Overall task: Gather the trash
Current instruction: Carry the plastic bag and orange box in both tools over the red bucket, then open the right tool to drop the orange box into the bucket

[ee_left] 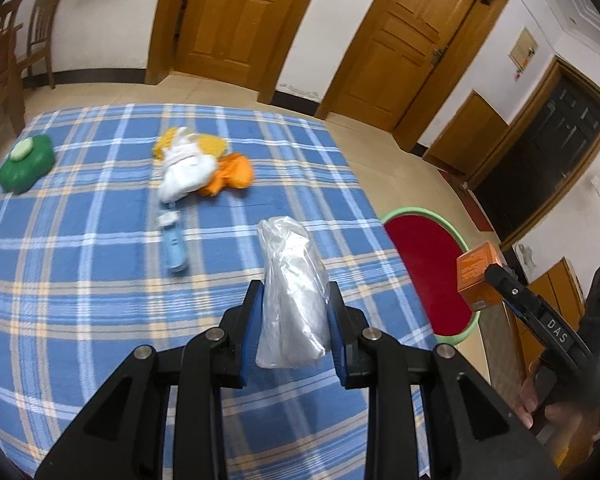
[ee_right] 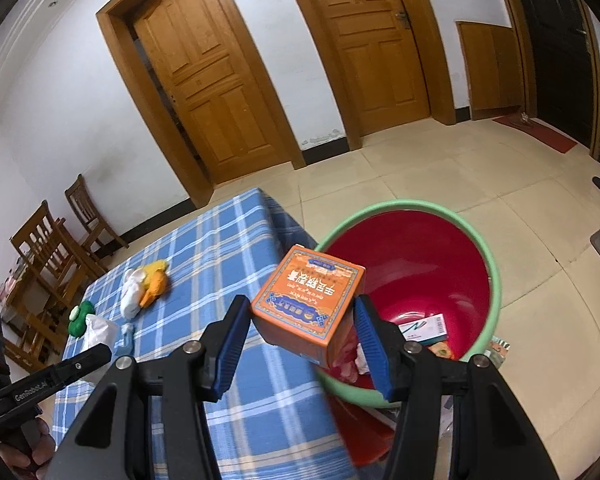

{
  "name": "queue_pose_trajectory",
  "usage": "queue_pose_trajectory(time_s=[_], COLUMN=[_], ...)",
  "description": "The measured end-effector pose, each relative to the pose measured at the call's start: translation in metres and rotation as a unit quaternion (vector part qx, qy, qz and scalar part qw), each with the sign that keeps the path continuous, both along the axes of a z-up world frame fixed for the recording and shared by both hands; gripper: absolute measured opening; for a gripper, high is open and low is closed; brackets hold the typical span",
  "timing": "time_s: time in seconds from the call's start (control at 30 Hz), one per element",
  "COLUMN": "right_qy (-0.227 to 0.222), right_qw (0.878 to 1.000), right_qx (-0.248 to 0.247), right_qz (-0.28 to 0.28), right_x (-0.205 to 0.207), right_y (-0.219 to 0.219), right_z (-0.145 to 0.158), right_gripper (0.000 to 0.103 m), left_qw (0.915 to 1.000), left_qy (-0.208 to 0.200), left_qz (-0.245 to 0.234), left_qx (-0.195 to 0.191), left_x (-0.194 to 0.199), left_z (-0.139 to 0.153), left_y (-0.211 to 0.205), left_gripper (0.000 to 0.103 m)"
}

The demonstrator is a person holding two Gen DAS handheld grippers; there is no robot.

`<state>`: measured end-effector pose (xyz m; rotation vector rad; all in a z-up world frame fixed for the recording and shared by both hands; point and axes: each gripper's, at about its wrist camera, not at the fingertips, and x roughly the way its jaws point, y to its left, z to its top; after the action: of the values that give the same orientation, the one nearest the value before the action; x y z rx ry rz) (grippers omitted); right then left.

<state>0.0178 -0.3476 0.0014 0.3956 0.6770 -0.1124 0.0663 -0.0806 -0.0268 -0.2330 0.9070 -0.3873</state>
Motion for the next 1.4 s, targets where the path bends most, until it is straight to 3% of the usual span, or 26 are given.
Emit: queue_pose_trajectory(time_s=[0.77, 1.13, 1.4], right_qy=[0.042, 0.021, 0.004], right_qw=[0.998, 0.996, 0.994], right_qx=[0.021, 0.033, 0.041], right_qz=[-0.053, -0.077, -0.099], right_x=[0.008, -0.008, -0.026], right_y=[-0.062, -0.081, -0.096], right_z=[-0.048, -0.043, -0.037], right_gripper=[0.058, 0.061, 0.062], left_qw=[0.9957, 0.9905, 0.9805], left_qy=[0.002, -0.001, 0.014], left_qz=[-0.090, -0.134, -0.194], left_qx=[0.020, 0.032, 0.027], left_x=[0.029, 0.029, 0.025], left_z=[-0.009, -0.012, -0.027], left_y=[-0.097, -0.140, -0.187], left_gripper=[0.030, 0.030, 0.030])
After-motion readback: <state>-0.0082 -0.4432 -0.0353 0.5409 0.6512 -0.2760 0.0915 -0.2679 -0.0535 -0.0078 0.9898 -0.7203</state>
